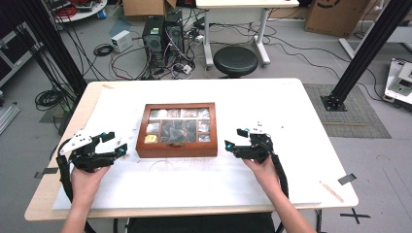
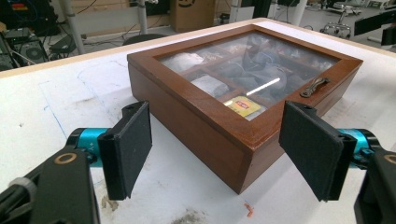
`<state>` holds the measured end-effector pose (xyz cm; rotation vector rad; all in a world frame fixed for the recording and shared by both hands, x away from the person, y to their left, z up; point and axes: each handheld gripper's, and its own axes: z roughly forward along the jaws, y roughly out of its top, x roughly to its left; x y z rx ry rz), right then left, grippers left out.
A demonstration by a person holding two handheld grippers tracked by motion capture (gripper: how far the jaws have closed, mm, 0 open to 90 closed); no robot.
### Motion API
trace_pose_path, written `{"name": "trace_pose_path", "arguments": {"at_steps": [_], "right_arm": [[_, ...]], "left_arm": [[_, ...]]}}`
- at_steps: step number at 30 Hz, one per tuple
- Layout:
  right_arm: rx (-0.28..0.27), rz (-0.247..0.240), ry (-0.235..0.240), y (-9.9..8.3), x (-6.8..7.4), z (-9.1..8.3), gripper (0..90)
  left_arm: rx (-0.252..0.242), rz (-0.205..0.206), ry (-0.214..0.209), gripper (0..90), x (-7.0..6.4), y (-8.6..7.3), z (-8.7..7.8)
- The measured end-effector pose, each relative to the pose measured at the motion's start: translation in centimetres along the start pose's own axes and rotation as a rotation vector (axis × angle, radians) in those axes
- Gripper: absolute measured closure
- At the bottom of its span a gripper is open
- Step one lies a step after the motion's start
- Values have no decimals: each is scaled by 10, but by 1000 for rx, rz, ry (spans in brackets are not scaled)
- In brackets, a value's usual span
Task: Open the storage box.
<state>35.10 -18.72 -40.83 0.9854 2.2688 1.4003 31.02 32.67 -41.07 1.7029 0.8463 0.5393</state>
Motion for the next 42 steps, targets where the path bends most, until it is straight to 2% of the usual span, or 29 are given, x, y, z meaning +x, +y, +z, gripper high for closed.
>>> {"name": "trace_pose_path", "arguments": {"at_steps": [1,10,12,17,23,30,42], "right_arm": [[19,-8,8,0,3,6,300],[70,-21,36,1,12,24,305],[89,-25,52,0,15,31,353],[128,-38,56,-1,19,39,361],[143,-51,68,-2,21,41,400],[179,-84,61,-3,24,45,455],[174,-101,56,-2,27,42,535]], "left_arm": [[1,1,0,255,0,0,0],[-1,0,2,255,0,0,0],[1,1,1,255,0,0,0],[0,-1,1,255,0,0,0],[4,3,2,255,0,0,0],[7,3,0,255,0,0,1],[8,1,1,255,-1,0,1]]}}
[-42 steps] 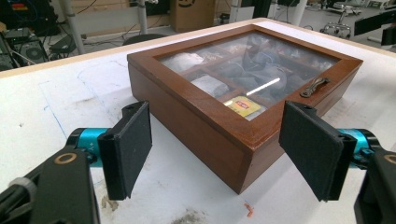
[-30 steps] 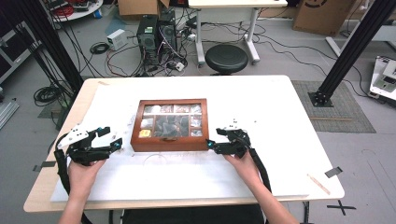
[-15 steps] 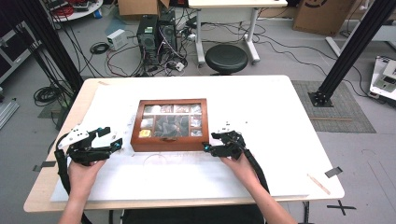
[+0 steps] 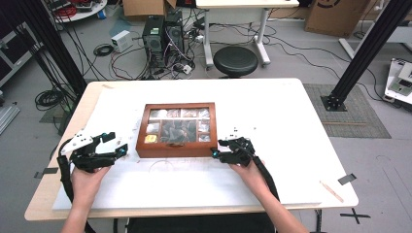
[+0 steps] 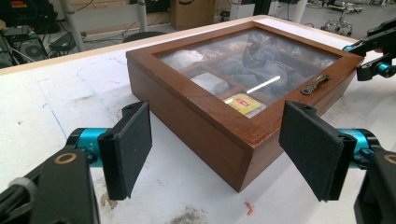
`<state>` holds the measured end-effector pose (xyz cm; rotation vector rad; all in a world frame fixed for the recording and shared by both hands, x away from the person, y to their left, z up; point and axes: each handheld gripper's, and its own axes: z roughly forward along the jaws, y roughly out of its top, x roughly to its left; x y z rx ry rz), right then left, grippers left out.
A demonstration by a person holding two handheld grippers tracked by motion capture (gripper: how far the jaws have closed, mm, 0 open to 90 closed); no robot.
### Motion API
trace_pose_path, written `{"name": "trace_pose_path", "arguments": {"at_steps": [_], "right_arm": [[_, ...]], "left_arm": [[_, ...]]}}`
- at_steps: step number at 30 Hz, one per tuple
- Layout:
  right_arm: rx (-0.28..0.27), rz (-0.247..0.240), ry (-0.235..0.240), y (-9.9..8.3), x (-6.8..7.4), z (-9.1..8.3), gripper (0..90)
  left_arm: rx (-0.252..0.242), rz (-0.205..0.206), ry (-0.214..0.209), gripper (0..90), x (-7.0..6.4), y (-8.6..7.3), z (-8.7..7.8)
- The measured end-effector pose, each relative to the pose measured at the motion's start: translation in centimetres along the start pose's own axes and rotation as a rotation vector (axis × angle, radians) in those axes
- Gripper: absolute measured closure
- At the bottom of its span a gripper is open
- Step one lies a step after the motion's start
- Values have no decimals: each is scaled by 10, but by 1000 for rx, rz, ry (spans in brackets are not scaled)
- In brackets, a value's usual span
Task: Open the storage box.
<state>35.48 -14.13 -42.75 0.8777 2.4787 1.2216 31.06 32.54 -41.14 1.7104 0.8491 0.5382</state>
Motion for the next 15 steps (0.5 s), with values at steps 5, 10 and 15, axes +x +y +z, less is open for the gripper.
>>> {"name": "trace_pose_path", "arguments": {"at_steps": [5,10,15], "right_arm": [[-9,-21,-8,0,1,-2,562],[-20,-35,-16,1,3,-4,608],[-27,-42,-25,2,4,-5,616]], "left_arm": [[0,1,0,255,0,0,0],[1,-1,0,255,0,0,0],[-1,-1,0,255,0,0,0]]}}
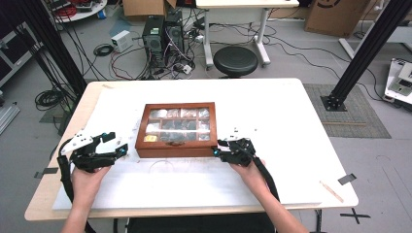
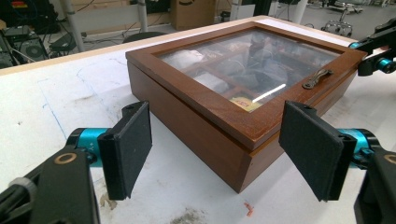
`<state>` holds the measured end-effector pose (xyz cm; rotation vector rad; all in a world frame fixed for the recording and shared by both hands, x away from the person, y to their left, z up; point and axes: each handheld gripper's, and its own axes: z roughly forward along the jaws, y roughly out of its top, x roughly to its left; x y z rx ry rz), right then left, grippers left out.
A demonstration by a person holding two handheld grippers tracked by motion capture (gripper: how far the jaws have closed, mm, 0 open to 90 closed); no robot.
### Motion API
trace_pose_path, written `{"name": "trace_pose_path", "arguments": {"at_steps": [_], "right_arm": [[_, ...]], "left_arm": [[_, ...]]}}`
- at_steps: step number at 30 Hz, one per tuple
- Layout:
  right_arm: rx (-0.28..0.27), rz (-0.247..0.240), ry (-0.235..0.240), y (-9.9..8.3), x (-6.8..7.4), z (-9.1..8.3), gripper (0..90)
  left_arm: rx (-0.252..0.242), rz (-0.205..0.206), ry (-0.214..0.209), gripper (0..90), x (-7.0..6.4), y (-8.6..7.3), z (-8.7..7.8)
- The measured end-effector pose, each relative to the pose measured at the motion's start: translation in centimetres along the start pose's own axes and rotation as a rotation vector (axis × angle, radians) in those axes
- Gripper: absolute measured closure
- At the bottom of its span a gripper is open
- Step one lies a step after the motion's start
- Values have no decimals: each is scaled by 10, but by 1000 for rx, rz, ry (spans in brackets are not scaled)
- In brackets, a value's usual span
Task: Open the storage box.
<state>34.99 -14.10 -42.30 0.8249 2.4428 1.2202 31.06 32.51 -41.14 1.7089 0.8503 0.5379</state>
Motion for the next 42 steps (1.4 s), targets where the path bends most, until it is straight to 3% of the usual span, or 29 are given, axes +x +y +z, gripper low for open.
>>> {"name": "trace_pose_path", "arguments": {"at_steps": [8,15,20,21,25,35,42], "right_arm": [[-58,5,-46,4,3,-6,640],[-89,31,-53,8,2,-9,642],[-117,85,-54,12,2,-12,647],[-119,107,-63,13,2,-12,624],[-137,125,-97,17,3,-14,603],[-186,82,-143,31,0,-20,569],[-210,83,-130,43,-6,-22,585]], "left_arm": [[-1,0,-1,255,0,0,0],[0,-1,-2,255,0,0,0],[-2,-4,-4,255,0,0,0],[-3,-5,-3,255,0,0,0],[-5,-6,-6,255,0,0,0],[-6,-9,-9,255,0,0,0],[-6,-9,-10,255,0,0,1]]}}
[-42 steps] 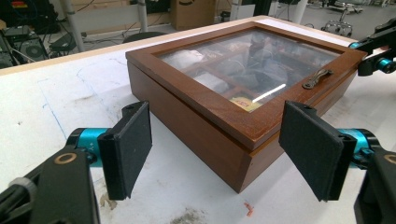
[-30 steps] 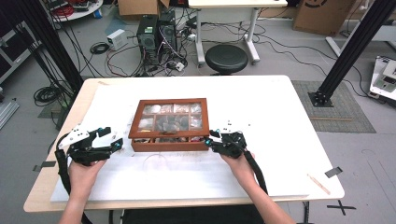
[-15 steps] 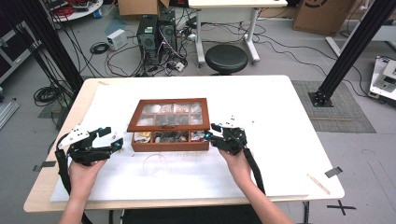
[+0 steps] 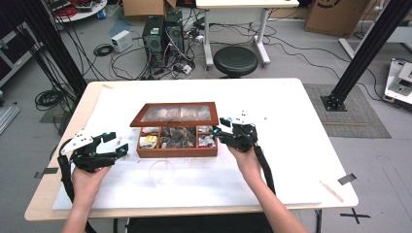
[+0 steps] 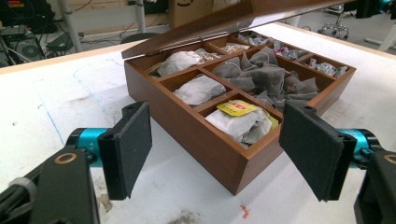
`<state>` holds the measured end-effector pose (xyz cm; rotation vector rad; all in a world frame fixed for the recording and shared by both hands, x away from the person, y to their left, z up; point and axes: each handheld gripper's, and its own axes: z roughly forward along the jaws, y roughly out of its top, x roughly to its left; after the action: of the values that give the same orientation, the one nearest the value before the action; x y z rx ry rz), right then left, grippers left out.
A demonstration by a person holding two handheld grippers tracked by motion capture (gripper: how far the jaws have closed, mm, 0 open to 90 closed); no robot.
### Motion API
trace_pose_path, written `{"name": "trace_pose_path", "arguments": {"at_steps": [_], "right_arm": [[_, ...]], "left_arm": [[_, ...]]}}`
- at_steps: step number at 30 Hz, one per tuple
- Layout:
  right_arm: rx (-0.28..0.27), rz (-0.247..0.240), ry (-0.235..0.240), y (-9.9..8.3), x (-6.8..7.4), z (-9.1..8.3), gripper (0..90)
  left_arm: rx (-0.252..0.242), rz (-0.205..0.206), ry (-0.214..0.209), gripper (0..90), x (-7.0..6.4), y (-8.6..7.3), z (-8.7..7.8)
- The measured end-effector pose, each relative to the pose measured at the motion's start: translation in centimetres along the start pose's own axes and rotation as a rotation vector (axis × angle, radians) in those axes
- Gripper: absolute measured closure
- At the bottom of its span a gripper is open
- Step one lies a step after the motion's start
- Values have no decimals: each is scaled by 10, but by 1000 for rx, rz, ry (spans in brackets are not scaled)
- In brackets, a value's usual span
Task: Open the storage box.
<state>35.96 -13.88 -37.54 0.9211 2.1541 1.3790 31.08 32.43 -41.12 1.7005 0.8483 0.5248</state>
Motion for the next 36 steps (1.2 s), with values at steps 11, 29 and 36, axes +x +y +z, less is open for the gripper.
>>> {"name": "trace_pose_path", "arguments": {"at_steps": [11,29,36], "right_arm": [[5,-27,-2,10,-3,1,596],[0,-27,-21,31,-10,6,605],[-11,-16,-14,40,-15,8,604]], "left_arm": [[1,1,-1,255,0,0,0],[1,-2,-4,255,0,0,1],[-1,0,-5,255,0,0,0]]}}
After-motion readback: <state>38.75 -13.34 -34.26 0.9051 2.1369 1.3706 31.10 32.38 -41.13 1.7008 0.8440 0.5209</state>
